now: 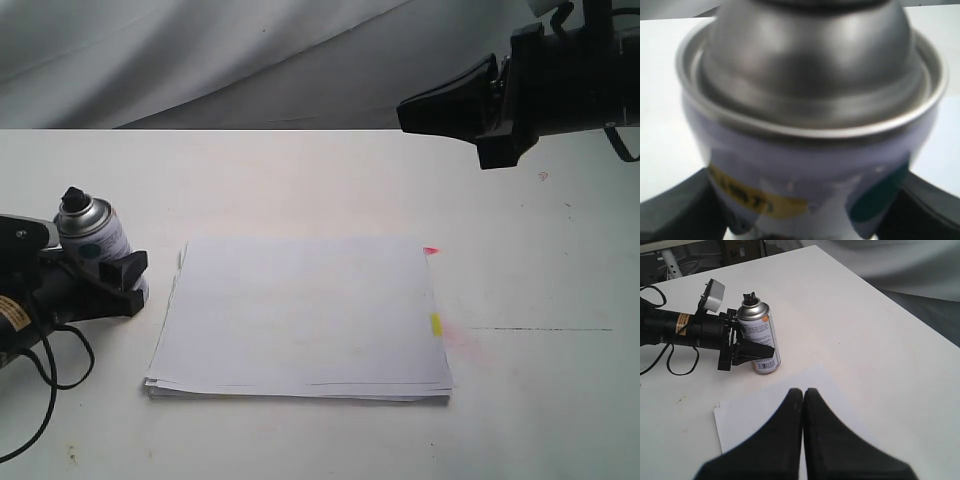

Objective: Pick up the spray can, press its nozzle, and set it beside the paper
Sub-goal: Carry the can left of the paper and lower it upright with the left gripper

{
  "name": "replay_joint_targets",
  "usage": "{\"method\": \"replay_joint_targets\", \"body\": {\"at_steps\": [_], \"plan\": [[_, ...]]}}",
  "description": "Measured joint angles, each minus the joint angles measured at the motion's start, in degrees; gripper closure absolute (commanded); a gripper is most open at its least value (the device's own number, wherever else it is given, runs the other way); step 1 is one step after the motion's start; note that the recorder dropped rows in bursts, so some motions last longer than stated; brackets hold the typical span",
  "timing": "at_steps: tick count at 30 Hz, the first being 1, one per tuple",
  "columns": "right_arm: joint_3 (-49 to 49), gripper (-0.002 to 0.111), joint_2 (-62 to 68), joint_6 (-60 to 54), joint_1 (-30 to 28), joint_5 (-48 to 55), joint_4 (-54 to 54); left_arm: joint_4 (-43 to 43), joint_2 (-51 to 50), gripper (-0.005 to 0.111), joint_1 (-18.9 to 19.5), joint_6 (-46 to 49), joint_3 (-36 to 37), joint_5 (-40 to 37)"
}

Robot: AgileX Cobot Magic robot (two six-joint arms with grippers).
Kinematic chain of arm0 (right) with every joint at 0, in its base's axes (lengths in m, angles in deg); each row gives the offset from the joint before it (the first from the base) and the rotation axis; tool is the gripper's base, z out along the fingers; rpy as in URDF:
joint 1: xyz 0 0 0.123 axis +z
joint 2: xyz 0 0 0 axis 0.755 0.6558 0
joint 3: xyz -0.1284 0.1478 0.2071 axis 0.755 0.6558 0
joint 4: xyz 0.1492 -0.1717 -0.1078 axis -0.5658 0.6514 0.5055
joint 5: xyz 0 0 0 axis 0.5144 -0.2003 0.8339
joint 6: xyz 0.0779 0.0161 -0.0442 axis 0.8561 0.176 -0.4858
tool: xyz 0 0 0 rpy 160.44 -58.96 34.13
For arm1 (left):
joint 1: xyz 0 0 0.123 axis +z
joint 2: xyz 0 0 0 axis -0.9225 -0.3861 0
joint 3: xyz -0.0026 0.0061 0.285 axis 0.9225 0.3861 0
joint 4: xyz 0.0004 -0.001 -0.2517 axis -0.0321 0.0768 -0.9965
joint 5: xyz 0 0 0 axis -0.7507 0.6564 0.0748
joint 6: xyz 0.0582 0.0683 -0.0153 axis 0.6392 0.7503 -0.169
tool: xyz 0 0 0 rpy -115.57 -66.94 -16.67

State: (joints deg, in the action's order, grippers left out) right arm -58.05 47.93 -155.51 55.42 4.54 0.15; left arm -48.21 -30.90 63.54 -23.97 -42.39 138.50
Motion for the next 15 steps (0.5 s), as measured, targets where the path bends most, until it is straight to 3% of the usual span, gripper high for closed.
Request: {"method": "replay_joint_targets", "body": {"at_steps": [15], "plan": [[0.0, 0.108, 0.0, 0.0, 0.0, 0.0, 0.0, 0.0, 0.0, 0.107, 0.0, 0.0, 0.0, -1.9]]}}
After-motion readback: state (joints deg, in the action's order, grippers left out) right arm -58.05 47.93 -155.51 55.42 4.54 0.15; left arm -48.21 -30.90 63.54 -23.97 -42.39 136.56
